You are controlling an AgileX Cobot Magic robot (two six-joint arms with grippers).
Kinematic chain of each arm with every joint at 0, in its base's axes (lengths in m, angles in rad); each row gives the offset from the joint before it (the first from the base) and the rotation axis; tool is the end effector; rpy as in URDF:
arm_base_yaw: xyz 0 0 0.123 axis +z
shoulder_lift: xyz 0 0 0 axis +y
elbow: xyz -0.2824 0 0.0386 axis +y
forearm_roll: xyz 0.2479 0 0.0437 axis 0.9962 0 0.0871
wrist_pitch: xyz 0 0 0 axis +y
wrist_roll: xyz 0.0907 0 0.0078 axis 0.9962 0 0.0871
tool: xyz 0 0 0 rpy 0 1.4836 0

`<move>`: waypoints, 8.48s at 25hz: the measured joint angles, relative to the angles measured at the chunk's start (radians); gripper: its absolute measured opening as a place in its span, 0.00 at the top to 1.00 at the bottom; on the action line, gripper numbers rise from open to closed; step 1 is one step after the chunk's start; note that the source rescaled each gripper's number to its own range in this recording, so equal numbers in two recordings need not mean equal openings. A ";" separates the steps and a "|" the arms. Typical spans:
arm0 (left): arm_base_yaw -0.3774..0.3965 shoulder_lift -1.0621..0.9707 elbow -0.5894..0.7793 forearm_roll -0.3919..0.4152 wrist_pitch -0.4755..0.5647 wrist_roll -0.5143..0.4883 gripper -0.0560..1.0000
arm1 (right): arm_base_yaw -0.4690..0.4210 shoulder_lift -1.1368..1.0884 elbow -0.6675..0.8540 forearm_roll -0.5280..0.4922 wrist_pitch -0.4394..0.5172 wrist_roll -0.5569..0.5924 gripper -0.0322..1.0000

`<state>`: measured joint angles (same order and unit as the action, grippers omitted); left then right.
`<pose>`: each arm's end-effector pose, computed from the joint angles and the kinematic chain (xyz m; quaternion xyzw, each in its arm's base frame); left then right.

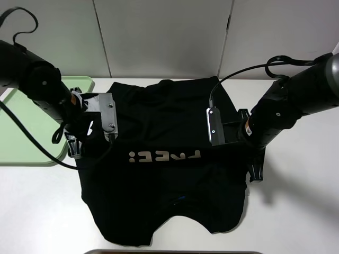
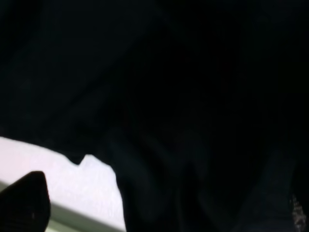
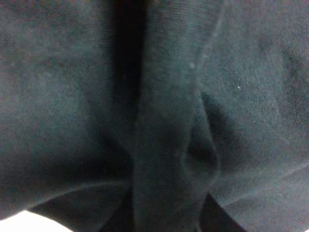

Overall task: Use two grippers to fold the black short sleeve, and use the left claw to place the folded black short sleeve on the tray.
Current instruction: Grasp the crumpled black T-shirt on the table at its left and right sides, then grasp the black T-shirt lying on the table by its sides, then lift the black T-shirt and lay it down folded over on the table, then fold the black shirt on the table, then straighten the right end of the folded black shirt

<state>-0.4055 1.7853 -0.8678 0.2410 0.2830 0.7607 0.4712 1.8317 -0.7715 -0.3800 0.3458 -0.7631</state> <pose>0.3000 -0.1221 0.1392 0.6199 0.7494 0.0977 0.2112 0.2670 0.1231 0.1040 -0.7010 0.6972 -0.1029 0.1096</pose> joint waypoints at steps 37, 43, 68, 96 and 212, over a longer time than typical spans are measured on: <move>-0.006 0.001 -0.022 -0.033 0.236 -0.162 0.94 | 0.000 -0.046 0.001 -0.011 0.041 0.272 0.96; -0.007 -0.154 -0.022 -0.129 0.284 -0.167 0.94 | 0.000 -0.199 0.002 -0.124 0.087 0.521 0.96; -0.478 -0.948 -0.094 -0.186 0.341 -0.468 0.94 | 0.000 -1.313 0.001 -0.104 0.322 0.461 0.96; -0.155 -0.409 -0.016 0.320 0.285 -0.616 0.95 | -0.152 -0.206 -0.090 -1.074 -0.029 1.109 0.96; -0.076 -0.929 -0.100 -0.310 0.382 0.003 0.29 | -0.259 -0.518 -0.346 0.036 0.144 0.038 0.00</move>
<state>-0.4813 0.8566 -0.9682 -0.0690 0.6651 0.7636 0.2117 1.3134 -1.1179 -0.3444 0.4898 -0.7251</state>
